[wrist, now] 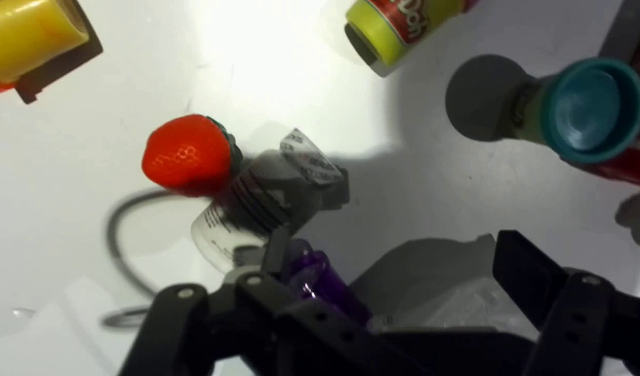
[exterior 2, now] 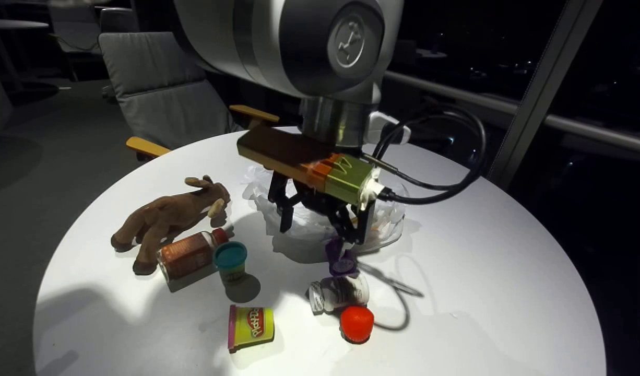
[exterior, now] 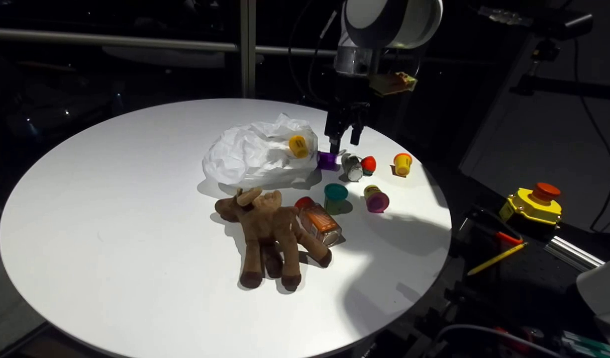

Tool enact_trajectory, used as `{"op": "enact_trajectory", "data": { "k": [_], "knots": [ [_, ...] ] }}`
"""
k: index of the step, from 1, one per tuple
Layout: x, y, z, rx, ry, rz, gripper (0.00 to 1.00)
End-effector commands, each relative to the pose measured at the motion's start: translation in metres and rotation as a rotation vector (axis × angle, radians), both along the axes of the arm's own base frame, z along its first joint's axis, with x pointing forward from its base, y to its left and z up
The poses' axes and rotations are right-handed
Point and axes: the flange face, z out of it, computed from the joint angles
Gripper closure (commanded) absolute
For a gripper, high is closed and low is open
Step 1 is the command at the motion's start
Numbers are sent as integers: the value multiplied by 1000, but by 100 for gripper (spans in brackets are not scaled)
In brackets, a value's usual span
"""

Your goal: Put the objects on the table in the plastic bag

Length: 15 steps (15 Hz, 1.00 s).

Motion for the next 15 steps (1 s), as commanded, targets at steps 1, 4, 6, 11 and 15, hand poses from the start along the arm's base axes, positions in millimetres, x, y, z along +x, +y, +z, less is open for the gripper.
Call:
{"op": "enact_trajectory", "data": {
  "k": [1,4,6,11,15],
  "knots": [
    [-2,0,-25,-88,40,178,0],
    [1,-3,-38,-176,18,274,0],
    [6,-3,-43,-214,-31,313,0],
    [14,0,-42,-241,-129,360,0],
    [21,4,-47,-221,-191,357,0]
  ]
}}
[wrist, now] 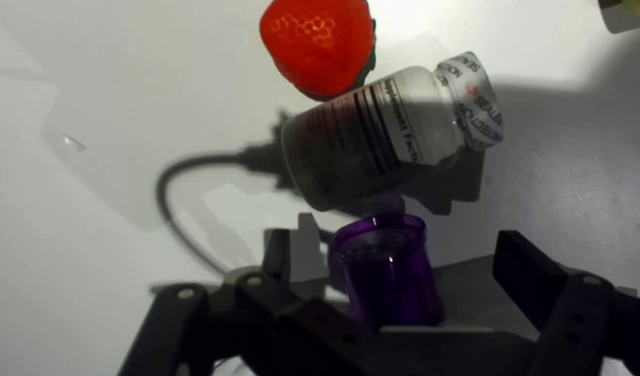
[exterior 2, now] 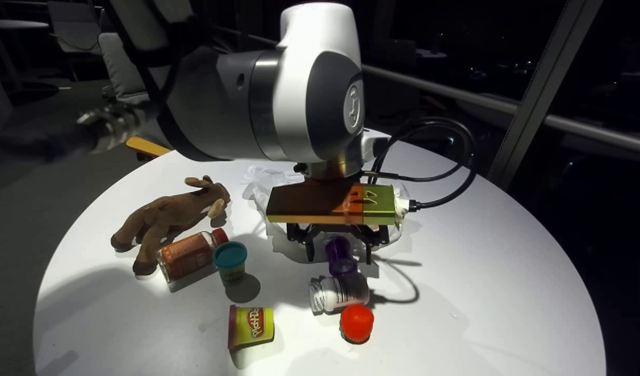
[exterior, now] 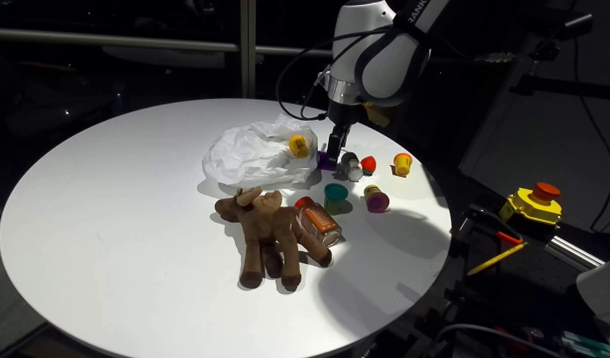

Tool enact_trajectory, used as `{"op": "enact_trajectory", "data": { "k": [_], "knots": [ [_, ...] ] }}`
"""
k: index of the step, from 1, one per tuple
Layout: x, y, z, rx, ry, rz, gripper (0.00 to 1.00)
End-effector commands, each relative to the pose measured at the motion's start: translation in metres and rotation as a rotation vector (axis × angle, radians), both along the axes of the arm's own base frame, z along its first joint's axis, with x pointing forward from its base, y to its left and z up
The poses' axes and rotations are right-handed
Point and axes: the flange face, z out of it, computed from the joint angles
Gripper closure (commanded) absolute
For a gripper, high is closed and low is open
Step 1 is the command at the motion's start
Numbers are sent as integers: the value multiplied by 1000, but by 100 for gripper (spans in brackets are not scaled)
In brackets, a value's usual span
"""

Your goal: Put the objects on the table in the plastic bag

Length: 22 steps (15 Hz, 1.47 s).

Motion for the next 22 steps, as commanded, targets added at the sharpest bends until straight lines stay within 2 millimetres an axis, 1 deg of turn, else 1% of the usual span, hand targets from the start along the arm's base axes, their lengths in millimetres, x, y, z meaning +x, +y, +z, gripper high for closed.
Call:
{"op": "enact_trajectory", "data": {
  "k": [1,4,5,6,8,14,15,18,20,22],
  "knots": [
    [11,4,-3,15,-66,5,0],
    [14,7,-7,30,-85,5,0],
    [15,6,-9,27,-86,6,3],
    [15,5,-11,26,-85,4,27],
    [15,2,-10,21,-84,1,28],
    [9,-6,7,43,-68,-9,75],
    [8,-9,10,40,-68,-20,78],
    [1,-21,26,10,-12,-95,78],
    [0,-28,47,-12,8,-156,78],
    [7,-28,72,-7,-25,-208,78]
  ]
}}
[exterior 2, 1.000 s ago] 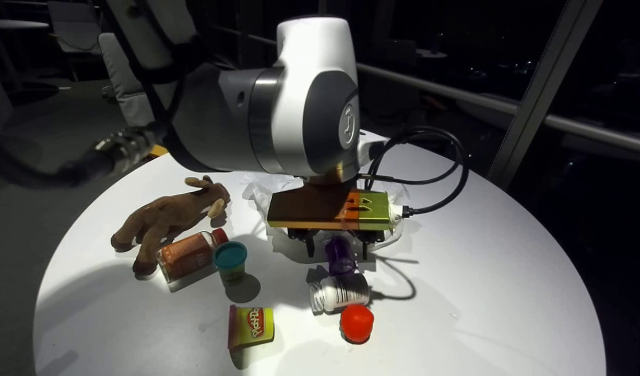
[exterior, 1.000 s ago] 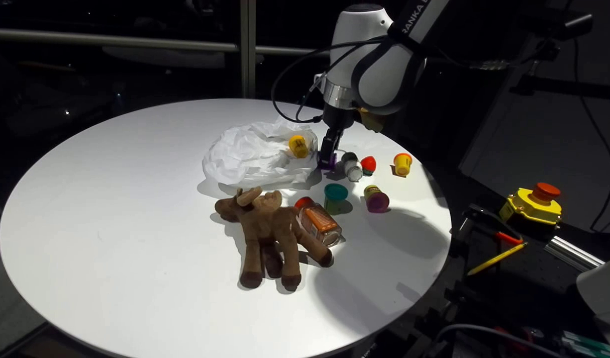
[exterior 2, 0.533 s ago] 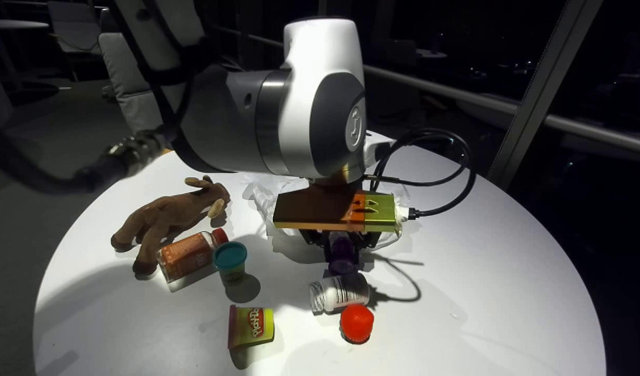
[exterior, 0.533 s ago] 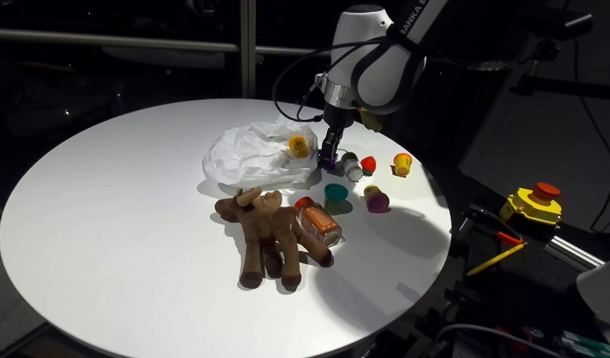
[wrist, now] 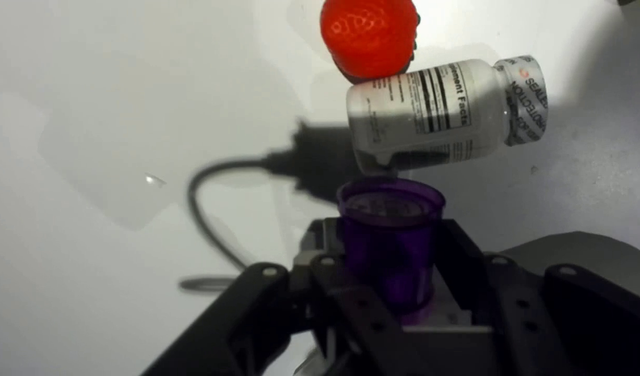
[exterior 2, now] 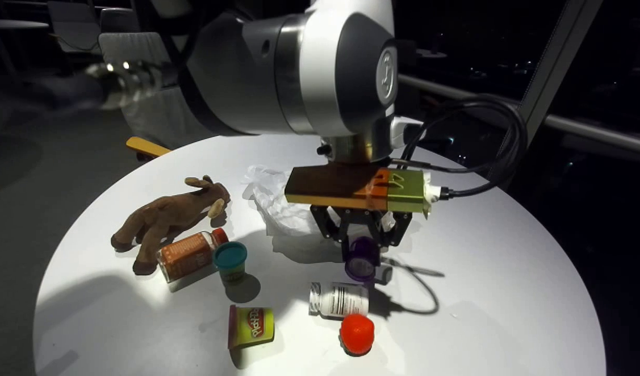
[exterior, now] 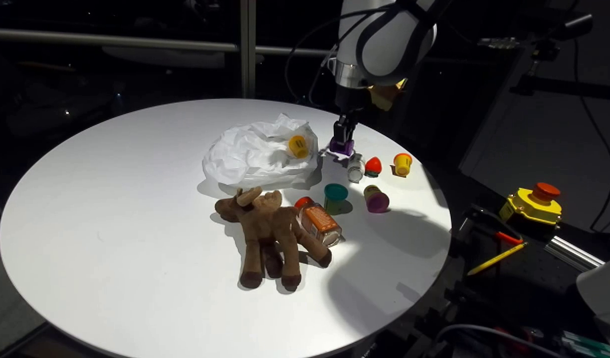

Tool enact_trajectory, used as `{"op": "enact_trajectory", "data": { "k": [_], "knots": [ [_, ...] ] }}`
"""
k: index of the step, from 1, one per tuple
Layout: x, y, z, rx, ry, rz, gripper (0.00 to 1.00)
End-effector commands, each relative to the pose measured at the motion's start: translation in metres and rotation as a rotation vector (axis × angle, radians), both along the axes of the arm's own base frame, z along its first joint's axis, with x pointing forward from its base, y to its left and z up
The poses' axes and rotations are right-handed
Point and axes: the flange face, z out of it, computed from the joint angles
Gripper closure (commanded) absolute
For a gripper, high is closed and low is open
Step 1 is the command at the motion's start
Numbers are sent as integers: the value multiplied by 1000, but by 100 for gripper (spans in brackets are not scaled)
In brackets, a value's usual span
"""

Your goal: Put the objects on the table in the plastic bag

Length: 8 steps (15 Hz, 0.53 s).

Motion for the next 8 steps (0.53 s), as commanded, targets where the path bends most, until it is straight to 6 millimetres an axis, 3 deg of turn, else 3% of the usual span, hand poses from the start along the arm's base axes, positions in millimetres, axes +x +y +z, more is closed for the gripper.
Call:
{"op": "enact_trajectory", "data": {
  "k": [1,4,8],
  "knots": [
    [8,5,54,10,-63,-86,78],
    [26,23,68,143,-124,-176,78],
    [54,55,49,356,-153,-326,78]
  ]
}}
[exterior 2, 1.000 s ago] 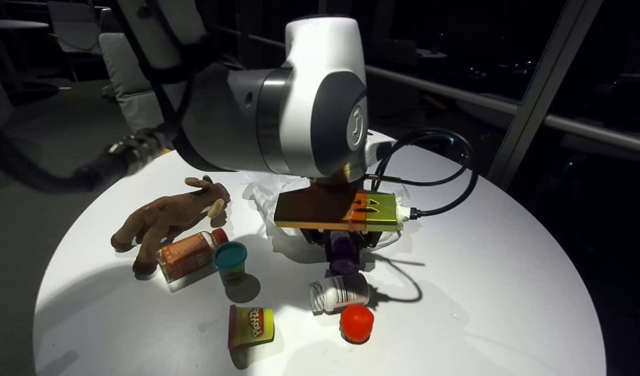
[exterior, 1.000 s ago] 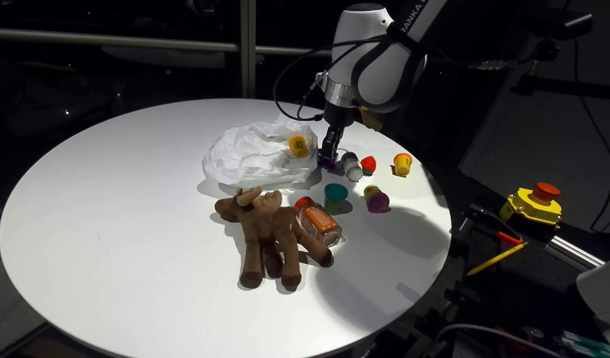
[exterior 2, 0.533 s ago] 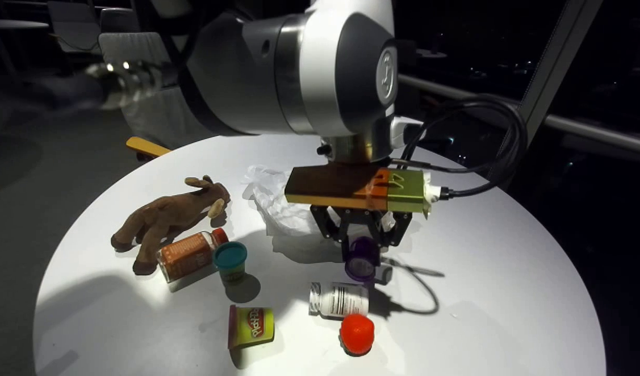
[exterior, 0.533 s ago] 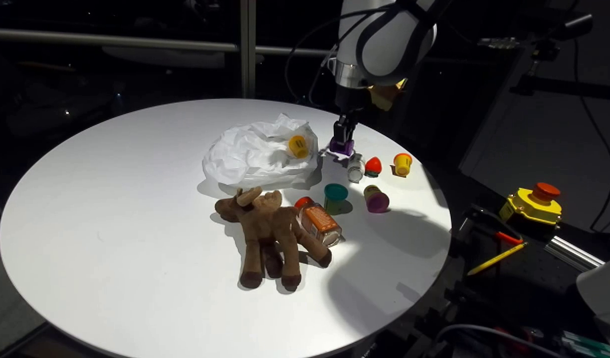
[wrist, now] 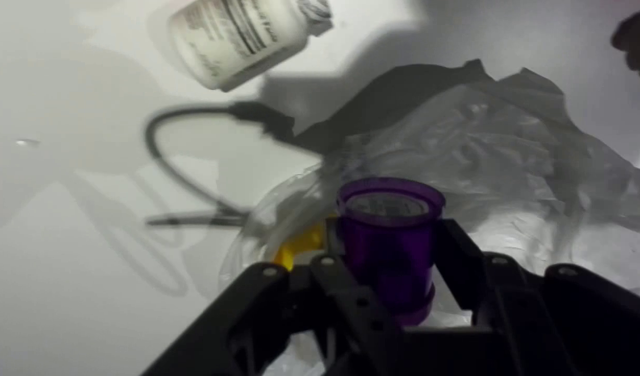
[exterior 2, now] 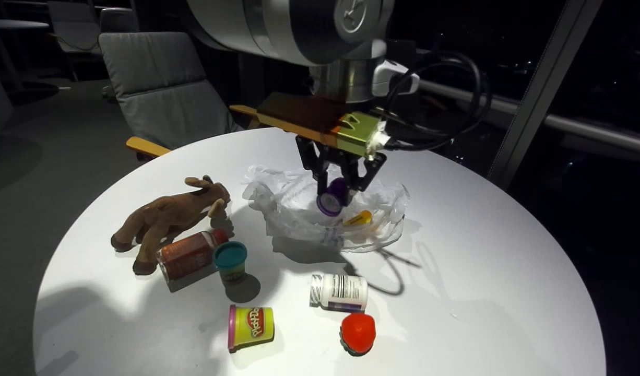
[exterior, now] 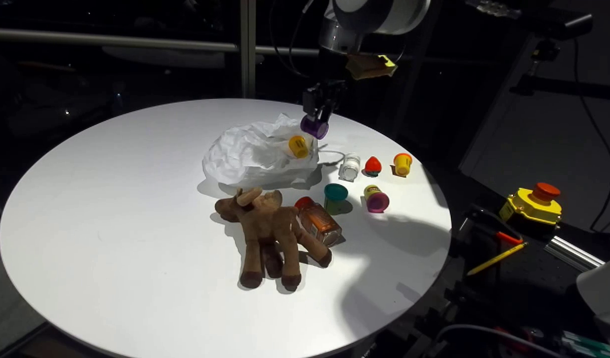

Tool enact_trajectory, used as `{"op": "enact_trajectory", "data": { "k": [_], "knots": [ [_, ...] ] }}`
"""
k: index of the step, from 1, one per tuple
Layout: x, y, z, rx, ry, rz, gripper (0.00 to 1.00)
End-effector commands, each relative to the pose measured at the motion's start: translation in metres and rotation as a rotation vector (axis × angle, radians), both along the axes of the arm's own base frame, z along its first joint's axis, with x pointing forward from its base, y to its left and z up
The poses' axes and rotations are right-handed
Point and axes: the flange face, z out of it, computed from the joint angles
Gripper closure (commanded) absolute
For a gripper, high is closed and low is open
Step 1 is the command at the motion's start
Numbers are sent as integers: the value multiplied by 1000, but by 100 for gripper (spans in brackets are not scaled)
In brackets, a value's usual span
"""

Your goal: Put the objects on the table in the plastic bag

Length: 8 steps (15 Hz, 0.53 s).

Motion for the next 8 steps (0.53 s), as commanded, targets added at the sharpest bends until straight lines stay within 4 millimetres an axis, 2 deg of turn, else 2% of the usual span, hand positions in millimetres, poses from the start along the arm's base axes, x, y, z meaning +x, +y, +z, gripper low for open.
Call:
{"op": "enact_trajectory", "data": {
  "k": [1,5,8],
  "knots": [
    [27,17,-14,170,-50,-118,78],
    [46,24,-24,268,-175,-221,78],
    [50,20,-43,258,-194,-223,78]
  ]
}}
